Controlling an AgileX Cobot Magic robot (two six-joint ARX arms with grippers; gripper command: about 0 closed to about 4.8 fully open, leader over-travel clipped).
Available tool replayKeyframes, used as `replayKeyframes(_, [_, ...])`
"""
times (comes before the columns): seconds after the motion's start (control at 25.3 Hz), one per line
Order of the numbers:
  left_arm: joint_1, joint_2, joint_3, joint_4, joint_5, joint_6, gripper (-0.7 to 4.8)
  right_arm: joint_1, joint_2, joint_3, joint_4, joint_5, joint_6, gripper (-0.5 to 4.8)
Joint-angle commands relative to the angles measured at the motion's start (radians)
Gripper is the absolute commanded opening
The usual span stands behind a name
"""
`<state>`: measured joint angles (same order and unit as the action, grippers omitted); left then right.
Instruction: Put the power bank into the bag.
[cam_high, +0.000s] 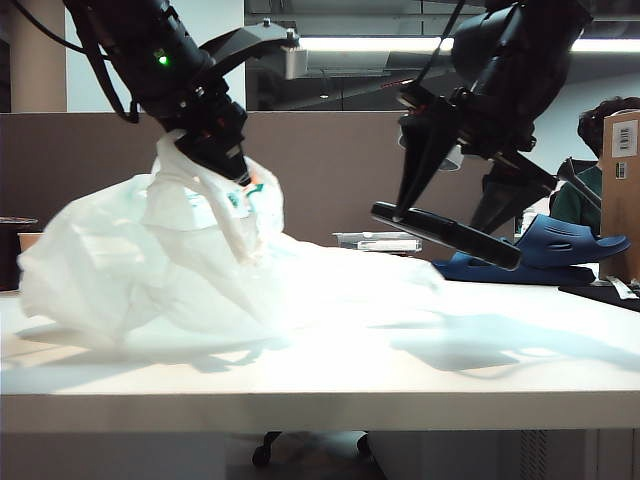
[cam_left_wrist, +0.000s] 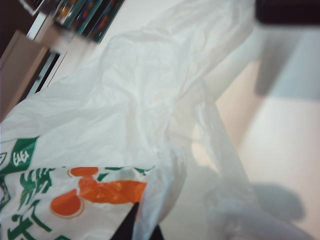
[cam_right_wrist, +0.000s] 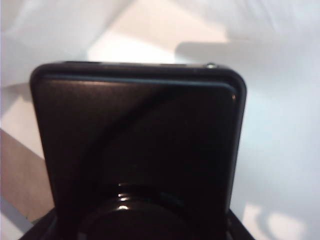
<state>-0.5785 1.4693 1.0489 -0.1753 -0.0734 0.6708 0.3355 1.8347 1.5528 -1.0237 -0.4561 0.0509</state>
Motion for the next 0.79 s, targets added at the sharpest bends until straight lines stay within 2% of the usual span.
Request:
replayKeyframes(0.04, [-0.001, -0.005, 0.008, 0.053, 0.083, -0.053, -0.06, 0.035, -0.010, 0.009, 0.015, -0.016, -0.012, 2.01])
replayKeyframes(0.28, [-0.001, -0.005, 0.008, 0.093, 0.146, -0.128, -0.06, 0.084, -0.009, 0.009, 0.044, -0.059, -0.011, 2.01])
replayKeyframes(0.47, [-0.006, -0.005, 0.008, 0.121, 0.287, -0.133, -0.06, 0.103, -0.007, 0.009, 0.102, -0.076, 0.002, 2.01])
replayKeyframes(0.79, [-0.008, -0.005, 0.008, 0.125, 0.387, -0.132, -0.06, 0.106, -0.007, 0.009, 0.178, -0.078, 0.002, 2.01])
